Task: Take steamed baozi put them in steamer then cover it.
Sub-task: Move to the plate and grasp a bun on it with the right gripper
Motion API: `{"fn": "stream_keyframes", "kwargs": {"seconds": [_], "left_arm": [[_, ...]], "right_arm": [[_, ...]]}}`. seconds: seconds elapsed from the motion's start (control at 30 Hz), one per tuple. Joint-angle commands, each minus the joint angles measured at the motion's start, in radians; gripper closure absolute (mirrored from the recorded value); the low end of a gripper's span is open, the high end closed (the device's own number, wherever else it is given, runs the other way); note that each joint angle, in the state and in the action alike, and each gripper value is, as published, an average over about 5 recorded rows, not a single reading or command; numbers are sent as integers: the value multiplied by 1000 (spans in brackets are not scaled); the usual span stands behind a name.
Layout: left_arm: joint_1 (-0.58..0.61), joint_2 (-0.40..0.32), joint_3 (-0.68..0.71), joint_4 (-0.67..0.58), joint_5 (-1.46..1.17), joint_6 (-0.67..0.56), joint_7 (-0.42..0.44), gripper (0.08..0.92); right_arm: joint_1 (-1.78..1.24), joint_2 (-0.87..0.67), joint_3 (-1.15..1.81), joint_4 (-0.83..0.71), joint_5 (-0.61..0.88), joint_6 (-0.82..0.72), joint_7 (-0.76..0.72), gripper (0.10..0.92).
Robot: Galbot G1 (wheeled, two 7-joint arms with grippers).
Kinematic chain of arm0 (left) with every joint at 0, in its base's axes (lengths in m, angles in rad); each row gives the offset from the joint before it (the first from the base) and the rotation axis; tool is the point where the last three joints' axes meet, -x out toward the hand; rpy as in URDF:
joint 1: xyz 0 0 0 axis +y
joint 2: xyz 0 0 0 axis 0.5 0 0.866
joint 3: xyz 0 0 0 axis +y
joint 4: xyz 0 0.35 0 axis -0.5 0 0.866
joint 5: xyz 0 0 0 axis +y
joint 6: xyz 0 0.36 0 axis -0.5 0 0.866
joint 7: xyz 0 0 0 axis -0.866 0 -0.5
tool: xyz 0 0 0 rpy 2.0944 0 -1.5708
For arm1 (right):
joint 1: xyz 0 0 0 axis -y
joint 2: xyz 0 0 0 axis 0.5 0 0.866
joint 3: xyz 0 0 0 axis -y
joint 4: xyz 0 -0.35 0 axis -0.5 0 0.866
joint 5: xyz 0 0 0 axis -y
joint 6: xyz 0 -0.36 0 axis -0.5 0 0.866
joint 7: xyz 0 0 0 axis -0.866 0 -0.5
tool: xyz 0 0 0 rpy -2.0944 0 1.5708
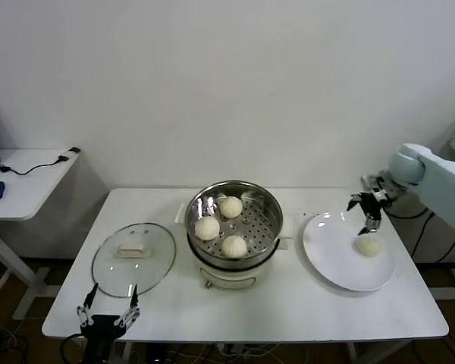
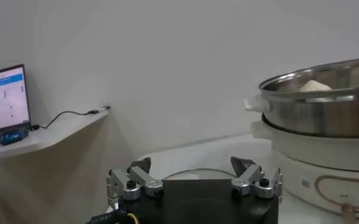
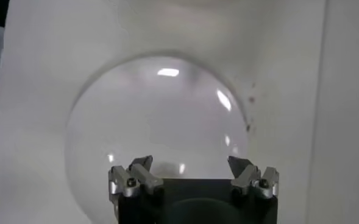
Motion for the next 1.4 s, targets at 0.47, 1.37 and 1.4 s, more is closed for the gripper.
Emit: {"fn": "stream_keyframes", "kwargs": {"seconds": [0.47,1.37,1.4], "left_arm": [[-1,-12,-3,19,19,3,-5,177],[-5,-15,-1,26,26,1,-6,177],[-5,-16,0,25,26,0,-6,177]], "right_arm": [[-274,182,419,-429,-335,123,-33,203],[-228,285,478,-580,-405,168,-41,306],[-226,284,478,-580,-404,167,-43,314]]}}
